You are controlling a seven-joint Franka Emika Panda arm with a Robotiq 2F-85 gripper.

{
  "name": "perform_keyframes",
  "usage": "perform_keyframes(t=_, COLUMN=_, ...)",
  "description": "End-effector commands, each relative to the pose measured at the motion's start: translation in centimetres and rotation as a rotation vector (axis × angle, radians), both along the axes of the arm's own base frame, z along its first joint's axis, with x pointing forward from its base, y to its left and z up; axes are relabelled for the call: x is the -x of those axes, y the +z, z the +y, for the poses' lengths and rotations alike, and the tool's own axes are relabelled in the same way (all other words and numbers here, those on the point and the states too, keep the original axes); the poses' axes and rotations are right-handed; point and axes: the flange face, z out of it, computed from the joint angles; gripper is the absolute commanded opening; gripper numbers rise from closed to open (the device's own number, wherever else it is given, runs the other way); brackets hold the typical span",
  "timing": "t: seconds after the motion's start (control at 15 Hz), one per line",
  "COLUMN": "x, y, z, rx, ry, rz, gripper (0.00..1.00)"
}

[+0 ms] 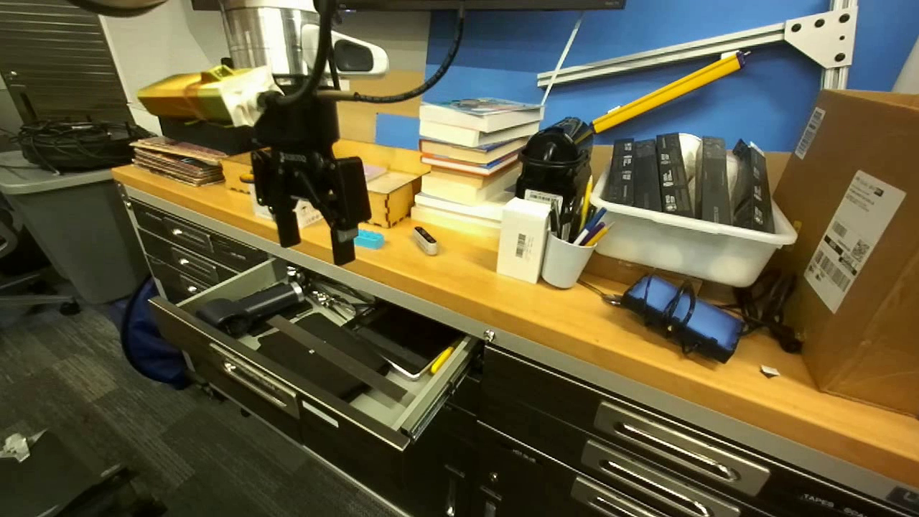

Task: Put the blue lego brick in the open drawer then close the drawer

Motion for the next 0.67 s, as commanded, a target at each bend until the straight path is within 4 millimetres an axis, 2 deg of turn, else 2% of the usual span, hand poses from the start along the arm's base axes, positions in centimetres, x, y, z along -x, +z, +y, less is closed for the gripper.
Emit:
perform_keyframes(t=0.0, x=-6.9, y=-1.2, z=6.1, rx=0.009, ry=0.011, rz=-0.063, gripper=1.0)
perform_keyframes(t=0.2, x=-11.5, y=-3.4, z=11.3, rx=0.004, ry=0.042, rz=-0.095, gripper=1.0)
perform_keyframes(t=0.33, x=-13.9, y=-4.6, z=13.9, rx=-0.017, ry=0.063, rz=-0.101, gripper=1.0)
perform_keyframes(t=0.47, x=-16.0, y=-5.9, z=15.5, rx=-0.033, ry=0.116, rz=-0.081, gripper=1.0)
perform_keyframes(t=0.6, x=-17.8, y=-6.7, z=16.0, rx=-0.051, ry=0.154, rz=-0.066, gripper=1.0)
